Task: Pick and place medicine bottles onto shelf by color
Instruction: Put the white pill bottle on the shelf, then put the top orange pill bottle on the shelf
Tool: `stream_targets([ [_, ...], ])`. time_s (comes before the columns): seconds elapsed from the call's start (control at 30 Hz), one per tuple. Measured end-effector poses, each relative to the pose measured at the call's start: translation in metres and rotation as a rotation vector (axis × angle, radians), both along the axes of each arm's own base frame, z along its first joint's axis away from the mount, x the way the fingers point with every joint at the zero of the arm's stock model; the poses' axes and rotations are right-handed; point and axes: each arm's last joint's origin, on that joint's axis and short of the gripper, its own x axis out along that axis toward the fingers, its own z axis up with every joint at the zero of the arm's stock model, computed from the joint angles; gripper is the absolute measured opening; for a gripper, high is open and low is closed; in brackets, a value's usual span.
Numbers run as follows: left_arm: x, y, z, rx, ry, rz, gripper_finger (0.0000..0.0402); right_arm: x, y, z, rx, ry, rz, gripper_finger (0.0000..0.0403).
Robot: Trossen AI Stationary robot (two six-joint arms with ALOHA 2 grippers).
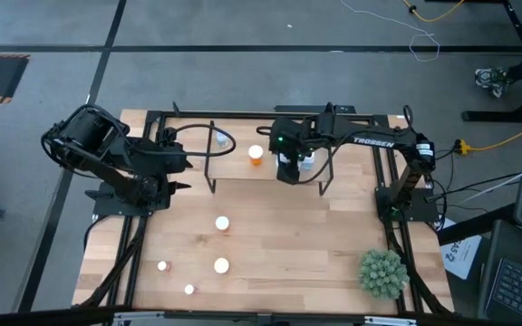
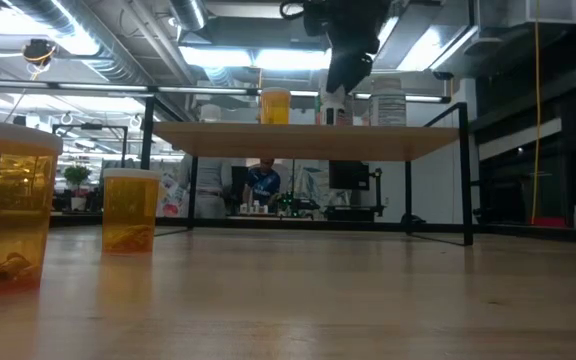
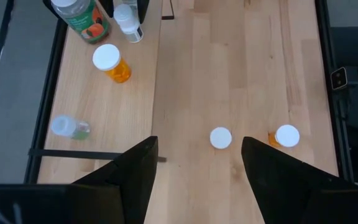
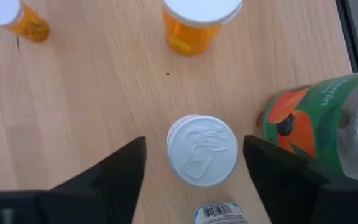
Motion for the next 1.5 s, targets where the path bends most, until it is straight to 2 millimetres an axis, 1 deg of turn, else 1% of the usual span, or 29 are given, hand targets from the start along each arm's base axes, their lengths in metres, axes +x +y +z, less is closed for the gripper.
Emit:
stream_targets([
  [0.07,0.000,0.000,0.000,0.000,0.000,0.000,0.0228,0.000,0.000,0.003,0.000,-0.004,-0.001,0.0290],
  [0.13,0.000,0.000,0.000,0.000,0.000,0.000,0.0228,0.001,0.000,0.011,-0.003,-0.034,-0.004,0.0295],
  [0.3,0.000,0.000,0.000,-0.001,0.000,0.001,0.0228,0.000,0.000,0.048,-0.010,-0.153,-0.024,0.0297],
  [0.37,0.000,0.000,0.000,-0.005,-0.001,0.006,0.0228,0.000,0.006,0.064,-0.003,-0.211,-0.002,0.0296],
  [0.43,0.000,0.000,0.000,-0.017,-0.002,0.018,0.0228,-0.001,0.017,0.078,0.039,-0.265,0.049,0.0290],
  [0.5,0.000,0.000,0.000,-0.036,-0.005,0.038,0.0228,-0.001,0.034,0.088,0.105,-0.304,0.126,0.0283],
  [0.57,0.000,0.000,0.000,-0.052,-0.007,0.053,0.0228,-0.001,0.055,0.091,0.161,-0.316,0.192,0.0277],
  [0.63,0.000,-0.003,-0.002,-0.061,-0.002,0.056,0.0228,-0.002,0.076,0.090,0.194,-0.295,0.245,0.0271],
  [0.7,0.002,-0.006,-0.007,-0.068,0.021,0.061,0.0228,-0.003,0.096,0.084,0.211,-0.268,0.285,0.0267],
  [0.77,0.003,-0.012,-0.016,-0.084,0.053,0.062,0.0228,-0.003,0.116,0.073,0.217,-0.228,0.333,0.0265],
  [0.83,0.003,-0.020,-0.025,-0.094,0.092,0.058,0.0228,0.001,0.135,0.060,0.193,-0.236,0.359,0.0265],
  [0.97,0.004,-0.036,-0.050,-0.055,0.183,0.024,0.0228,0.018,0.168,0.026,0.172,-0.374,0.365,0.0265],
  [1.03,0.005,-0.042,-0.062,-0.021,0.216,0.021,0.0228,0.028,0.180,0.008,0.170,-0.483,0.356,0.0265],
  [1.1,0.006,-0.048,-0.075,0.020,0.249,0.027,0.0228,0.032,0.186,-0.014,0.148,-0.545,0.344,0.0265],
  [1.2,0.007,-0.052,-0.091,0.057,0.286,0.052,0.0228,0.039,0.188,-0.049,0.136,-0.606,0.311,0.0265],
  [1.23,0.008,-0.053,-0.095,0.065,0.293,0.070,0.0228,0.041,0.188,-0.062,0.131,-0.595,0.300,0.0265],
  [1.3,0.009,-0.053,-0.104,0.072,0.296,0.135,0.0228,0.047,0.189,-0.079,0.136,-0.579,0.283,0.0265],
  [1.33,0.010,-0.053,-0.110,0.068,0.295,0.173,0.0228,0.049,0.188,-0.086,0.139,-0.557,0.272,0.0265],
  [1.4,0.013,-0.055,-0.123,0.052,0.301,0.231,0.0228,0.051,0.188,-0.093,0.143,-0.539,0.258,0.0265],
  [1.5,0.019,-0.059,-0.151,0.053,0.318,0.259,0.0228,0.048,0.190,-0.088,0.121,-0.474,0.193,0.0265],
])
